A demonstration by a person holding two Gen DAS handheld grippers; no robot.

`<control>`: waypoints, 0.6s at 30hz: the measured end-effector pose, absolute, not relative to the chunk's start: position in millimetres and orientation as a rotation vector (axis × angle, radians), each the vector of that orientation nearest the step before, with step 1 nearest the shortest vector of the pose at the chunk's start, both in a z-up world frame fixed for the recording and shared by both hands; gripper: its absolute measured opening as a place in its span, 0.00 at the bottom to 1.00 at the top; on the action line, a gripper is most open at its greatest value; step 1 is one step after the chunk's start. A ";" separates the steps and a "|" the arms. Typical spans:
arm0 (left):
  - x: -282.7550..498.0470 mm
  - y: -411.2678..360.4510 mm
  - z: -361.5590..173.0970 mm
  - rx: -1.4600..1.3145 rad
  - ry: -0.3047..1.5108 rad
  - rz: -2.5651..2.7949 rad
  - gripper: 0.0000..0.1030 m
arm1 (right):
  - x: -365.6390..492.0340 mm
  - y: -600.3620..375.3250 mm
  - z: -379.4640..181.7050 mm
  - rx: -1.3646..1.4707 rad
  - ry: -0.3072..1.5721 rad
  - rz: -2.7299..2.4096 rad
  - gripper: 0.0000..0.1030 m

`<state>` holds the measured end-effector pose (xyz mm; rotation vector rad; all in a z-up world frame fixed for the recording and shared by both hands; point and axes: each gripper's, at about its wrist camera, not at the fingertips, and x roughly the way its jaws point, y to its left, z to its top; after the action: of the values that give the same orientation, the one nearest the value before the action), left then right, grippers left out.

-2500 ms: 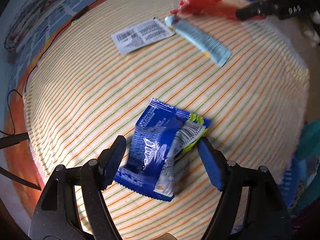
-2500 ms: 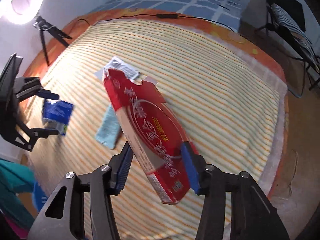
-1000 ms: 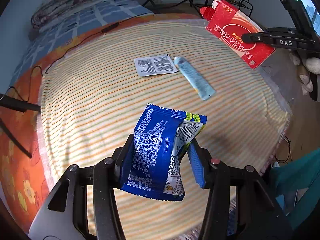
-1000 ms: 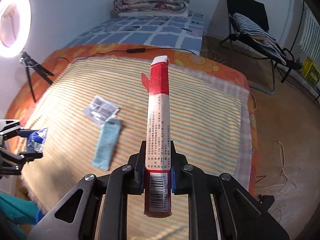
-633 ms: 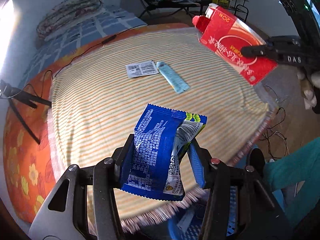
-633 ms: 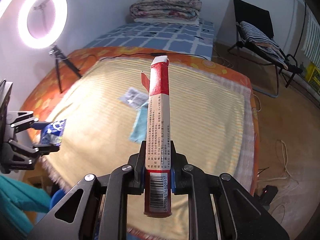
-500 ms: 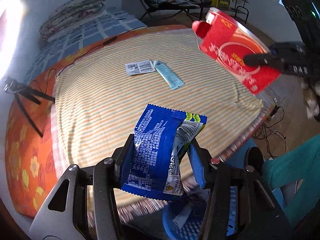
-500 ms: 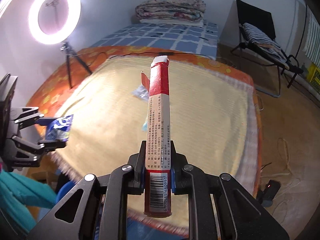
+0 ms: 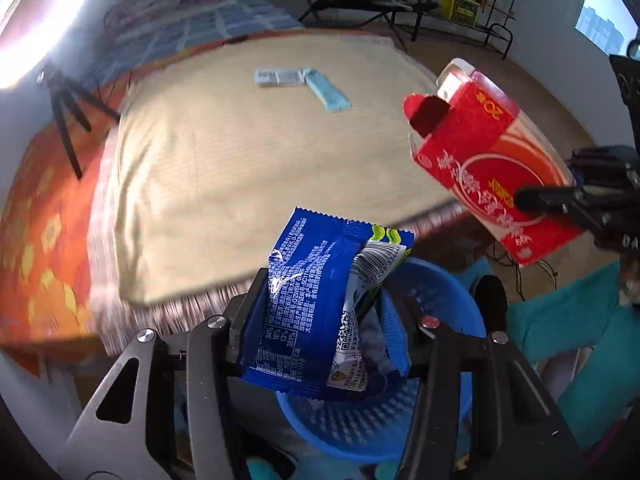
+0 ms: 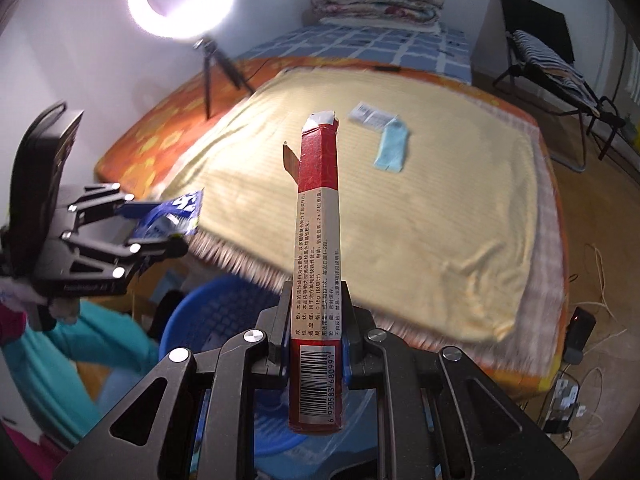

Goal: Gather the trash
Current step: 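Lift both items and carry them over the blue basket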

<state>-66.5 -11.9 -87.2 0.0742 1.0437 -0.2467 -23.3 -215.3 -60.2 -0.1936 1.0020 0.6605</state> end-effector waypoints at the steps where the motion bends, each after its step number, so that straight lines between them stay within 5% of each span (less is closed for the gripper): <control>1: -70.4 -12.6 -90.5 0.072 1.050 -0.245 0.51 | -30.4 -213.6 -64.6 -0.197 1.012 0.669 0.15; 18: -120.0 -28.8 -152.8 0.077 1.184 -0.248 0.51 | -93.0 -197.4 -122.8 -0.214 1.152 0.724 0.15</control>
<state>-120.0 -28.8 -152.8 0.0773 1.1842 -0.2482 -93.0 -197.4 -122.8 -0.2136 1.1517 0.7245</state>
